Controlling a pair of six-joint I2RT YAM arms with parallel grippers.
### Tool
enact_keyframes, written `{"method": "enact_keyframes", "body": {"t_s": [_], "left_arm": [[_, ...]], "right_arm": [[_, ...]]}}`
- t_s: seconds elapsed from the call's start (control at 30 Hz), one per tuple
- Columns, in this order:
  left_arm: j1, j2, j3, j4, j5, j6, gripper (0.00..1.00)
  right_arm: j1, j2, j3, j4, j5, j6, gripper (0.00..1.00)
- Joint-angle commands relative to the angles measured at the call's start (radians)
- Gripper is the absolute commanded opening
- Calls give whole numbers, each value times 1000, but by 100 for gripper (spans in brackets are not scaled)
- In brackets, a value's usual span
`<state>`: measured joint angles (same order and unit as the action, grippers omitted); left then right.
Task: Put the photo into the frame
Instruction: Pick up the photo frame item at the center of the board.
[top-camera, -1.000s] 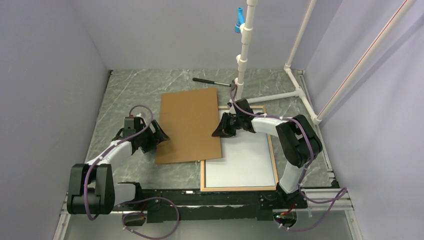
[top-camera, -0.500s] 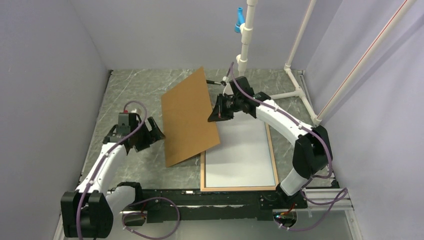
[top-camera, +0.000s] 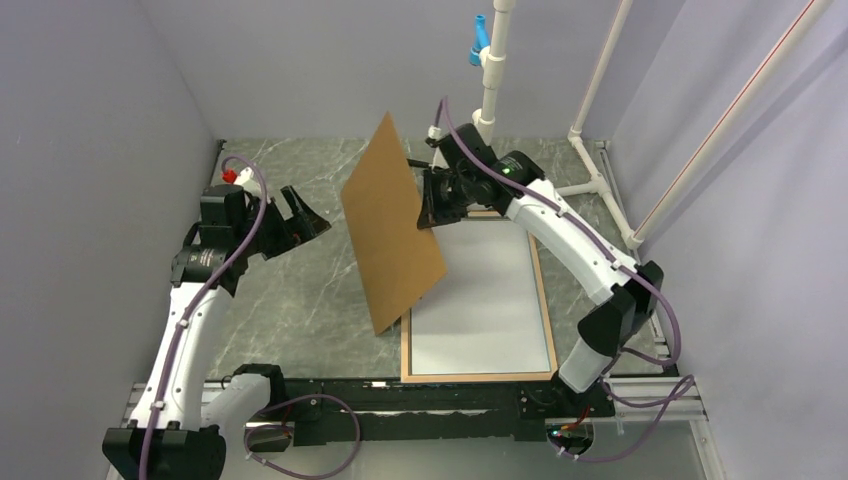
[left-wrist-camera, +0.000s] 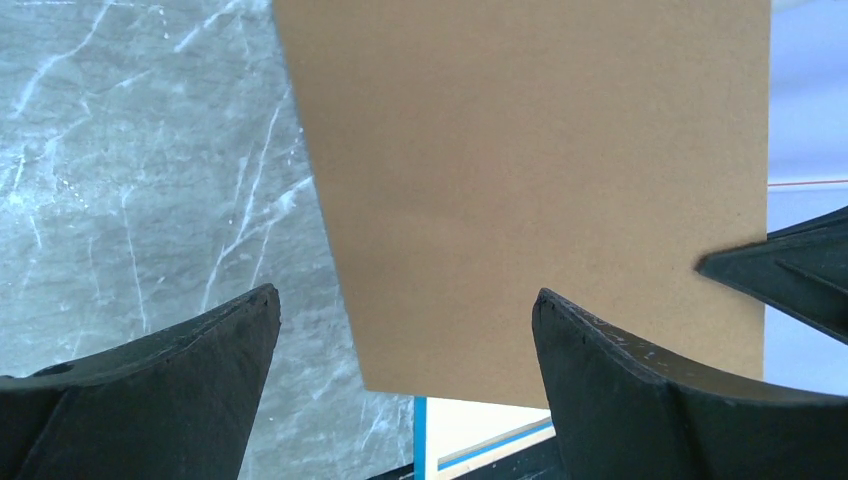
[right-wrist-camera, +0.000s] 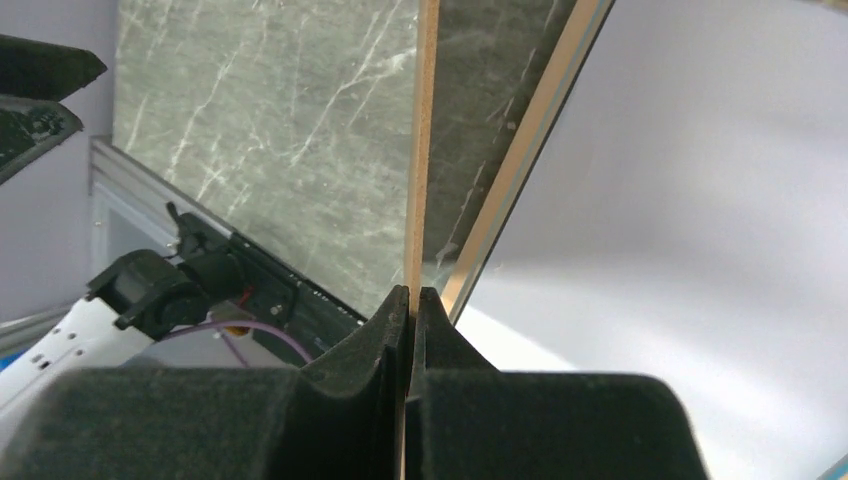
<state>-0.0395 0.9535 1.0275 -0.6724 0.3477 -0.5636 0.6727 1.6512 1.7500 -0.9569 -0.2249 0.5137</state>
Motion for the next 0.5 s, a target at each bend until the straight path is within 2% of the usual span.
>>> {"method": "enact_keyframes", "body": {"t_s": [0.0, 0.23, 0.47], "left_arm": [[-8, -30, 4, -28, 45, -18, 100], [-18, -83, -85, 35, 43, -73, 99], [-24, -135, -65, 21, 23, -96, 99]], "right_arm": [[69, 68, 196, -173, 193, -61, 0], [182, 182, 408, -328, 384, -52, 0], [269, 227, 460, -336, 447, -47, 0]]}}
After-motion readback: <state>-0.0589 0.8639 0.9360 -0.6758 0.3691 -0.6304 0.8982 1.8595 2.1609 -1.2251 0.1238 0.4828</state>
